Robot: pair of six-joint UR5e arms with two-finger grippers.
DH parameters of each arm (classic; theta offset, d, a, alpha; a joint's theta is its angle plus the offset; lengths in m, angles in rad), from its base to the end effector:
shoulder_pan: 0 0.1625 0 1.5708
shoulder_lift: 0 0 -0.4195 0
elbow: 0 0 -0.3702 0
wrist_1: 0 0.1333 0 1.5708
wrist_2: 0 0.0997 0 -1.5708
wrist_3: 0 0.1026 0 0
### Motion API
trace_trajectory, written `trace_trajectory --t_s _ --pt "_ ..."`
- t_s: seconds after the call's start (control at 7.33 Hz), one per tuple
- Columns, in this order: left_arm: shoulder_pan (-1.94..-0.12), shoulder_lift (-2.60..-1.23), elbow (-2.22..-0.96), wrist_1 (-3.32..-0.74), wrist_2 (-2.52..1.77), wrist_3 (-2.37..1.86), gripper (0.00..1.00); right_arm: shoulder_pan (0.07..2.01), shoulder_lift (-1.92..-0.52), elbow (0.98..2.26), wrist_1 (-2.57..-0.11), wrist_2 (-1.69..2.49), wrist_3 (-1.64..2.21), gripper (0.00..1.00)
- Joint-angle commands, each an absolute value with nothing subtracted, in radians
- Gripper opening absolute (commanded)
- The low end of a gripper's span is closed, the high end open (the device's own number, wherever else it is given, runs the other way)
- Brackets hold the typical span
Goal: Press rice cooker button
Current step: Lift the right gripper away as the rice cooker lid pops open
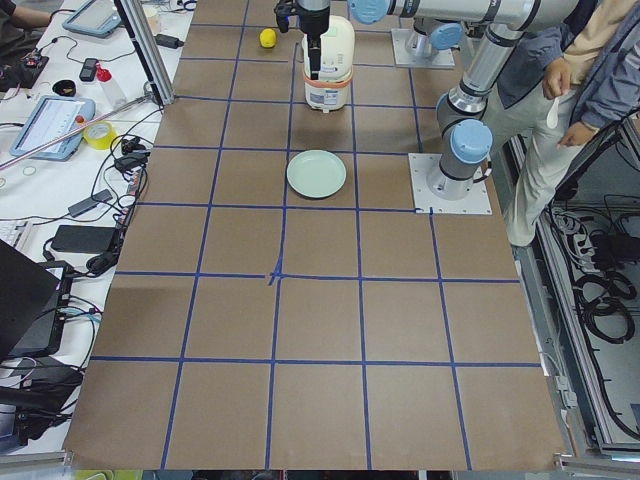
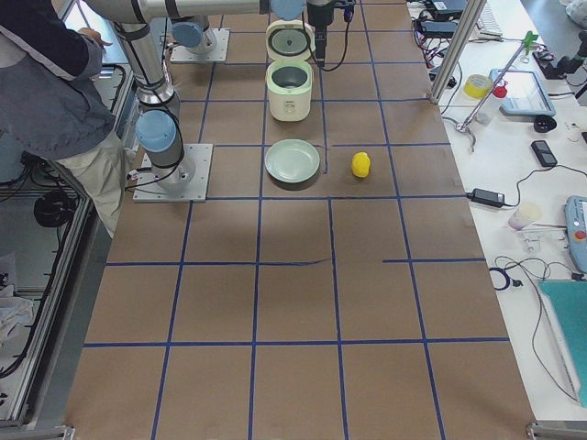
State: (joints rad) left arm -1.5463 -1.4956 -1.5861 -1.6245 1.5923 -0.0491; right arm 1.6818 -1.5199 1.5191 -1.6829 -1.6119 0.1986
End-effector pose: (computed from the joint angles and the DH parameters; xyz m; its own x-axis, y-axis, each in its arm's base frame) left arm -0.1203 -0.4414 0.5010 -0.9971 -0.0737 -0.0212 -0.0735 0.9973 -0.0072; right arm 0.1839 -0.4848 0.4911 -0.9957 0.0908 0.0178 0.0881 0.9890 -0.1185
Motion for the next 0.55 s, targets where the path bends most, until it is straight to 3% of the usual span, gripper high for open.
trace_trajectory --t_s 0.0,0.41 --pt "-1.546 -1.496 -1.586 -1.624 1.592 -0.049 1.0 1.583 -1.52 1.448 -1.658 -1.589 0.12 1.0" --pt "-1.546 -1.496 -1.586 -1.624 1.592 -0.049 1.0 1.565 -1.522 1.43 -1.609 -1.589 0.042 1.0"
